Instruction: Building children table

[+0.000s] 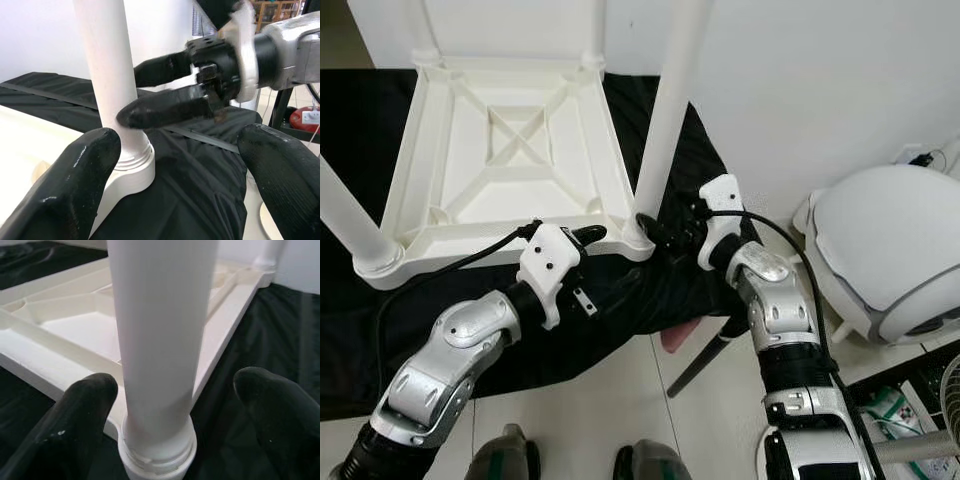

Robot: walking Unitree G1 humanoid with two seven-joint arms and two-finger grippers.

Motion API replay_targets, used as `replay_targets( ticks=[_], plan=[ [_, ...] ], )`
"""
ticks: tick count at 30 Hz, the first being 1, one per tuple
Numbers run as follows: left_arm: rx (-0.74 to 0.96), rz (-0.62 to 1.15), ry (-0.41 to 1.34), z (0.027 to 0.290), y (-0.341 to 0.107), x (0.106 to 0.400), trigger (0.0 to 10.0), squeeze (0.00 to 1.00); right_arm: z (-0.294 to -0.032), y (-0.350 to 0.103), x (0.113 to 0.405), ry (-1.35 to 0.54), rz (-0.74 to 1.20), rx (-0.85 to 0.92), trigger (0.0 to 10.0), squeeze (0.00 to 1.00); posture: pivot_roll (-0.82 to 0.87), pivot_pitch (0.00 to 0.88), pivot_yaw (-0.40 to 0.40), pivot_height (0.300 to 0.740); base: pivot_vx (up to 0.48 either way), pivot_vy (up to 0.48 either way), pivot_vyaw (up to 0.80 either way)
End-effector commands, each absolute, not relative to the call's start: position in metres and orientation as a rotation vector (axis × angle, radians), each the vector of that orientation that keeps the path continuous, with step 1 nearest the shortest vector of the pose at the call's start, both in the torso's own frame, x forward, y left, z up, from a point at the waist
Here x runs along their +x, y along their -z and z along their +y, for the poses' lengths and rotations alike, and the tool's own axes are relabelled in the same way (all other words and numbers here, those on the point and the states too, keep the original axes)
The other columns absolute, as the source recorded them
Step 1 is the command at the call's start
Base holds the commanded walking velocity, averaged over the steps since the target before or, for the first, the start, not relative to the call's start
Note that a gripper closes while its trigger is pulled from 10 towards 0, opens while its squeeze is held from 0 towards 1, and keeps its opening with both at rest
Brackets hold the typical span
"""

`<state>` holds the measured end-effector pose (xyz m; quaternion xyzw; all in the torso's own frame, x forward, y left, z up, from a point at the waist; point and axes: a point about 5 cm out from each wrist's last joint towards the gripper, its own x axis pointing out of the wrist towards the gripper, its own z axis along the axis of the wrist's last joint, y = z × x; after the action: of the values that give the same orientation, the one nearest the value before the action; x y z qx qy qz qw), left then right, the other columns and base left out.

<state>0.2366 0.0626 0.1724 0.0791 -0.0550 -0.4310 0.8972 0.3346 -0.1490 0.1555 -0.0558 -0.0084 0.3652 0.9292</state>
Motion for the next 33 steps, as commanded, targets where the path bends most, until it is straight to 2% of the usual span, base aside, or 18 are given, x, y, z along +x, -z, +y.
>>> replay_targets(
  ticks=[1,7,12,15,16,17,18,33],
  plan=[
    [0.163,-0.098,0.896,0.063,-0.170,0.238,10.0,0.00,-0.145,-0.154,0.339,-0.769,-0.013,-0.139,10.0,0.00,0.04,0.001,-0.083,0.740,0.000,0.000,0.00],
    [0.163,-0.100,0.890,0.063,-0.171,0.237,10.0,0.00,-0.130,-0.149,0.347,-0.799,0.009,-0.131,10.0,0.00,0.05,0.000,-0.084,0.740,0.000,0.000,0.00],
    [0.167,-0.104,0.879,0.063,-0.172,0.238,10.0,0.00,-0.105,-0.137,0.355,-0.835,0.065,-0.106,10.0,0.00,0.07,0.000,-0.091,0.740,0.000,0.000,0.00],
    [0.166,-0.104,0.877,0.064,-0.172,0.238,10.0,0.00,-0.103,-0.134,0.356,-0.838,0.077,-0.103,10.0,0.00,0.07,0.003,-0.093,0.740,0.000,0.000,0.00],
    [0.166,-0.103,0.875,0.064,-0.172,0.237,10.0,0.00,-0.102,-0.131,0.356,-0.842,0.087,-0.104,7.7,0.00,0.07,0.003,-0.094,0.740,0.000,0.000,0.00],
    [0.166,-0.102,0.872,0.064,-0.171,0.237,10.0,0.00,-0.103,-0.127,0.357,-0.839,0.097,-0.103,0.9,0.00,0.08,0.004,-0.096,0.740,0.000,0.000,0.00],
    [0.166,-0.101,0.870,0.065,-0.171,0.236,10.0,0.00,-0.105,-0.125,0.357,-0.829,0.103,-0.105,0.0,0.00,0.08,0.005,-0.097,0.740,0.000,0.000,0.00],
    [0.164,-0.096,0.880,0.064,-0.171,0.236,10.0,0.00,-0.123,-0.126,0.358,-0.734,0.061,-0.099,0.0,0.00,0.06,0.009,-0.083,0.740,0.000,0.000,0.00]
  ],
)
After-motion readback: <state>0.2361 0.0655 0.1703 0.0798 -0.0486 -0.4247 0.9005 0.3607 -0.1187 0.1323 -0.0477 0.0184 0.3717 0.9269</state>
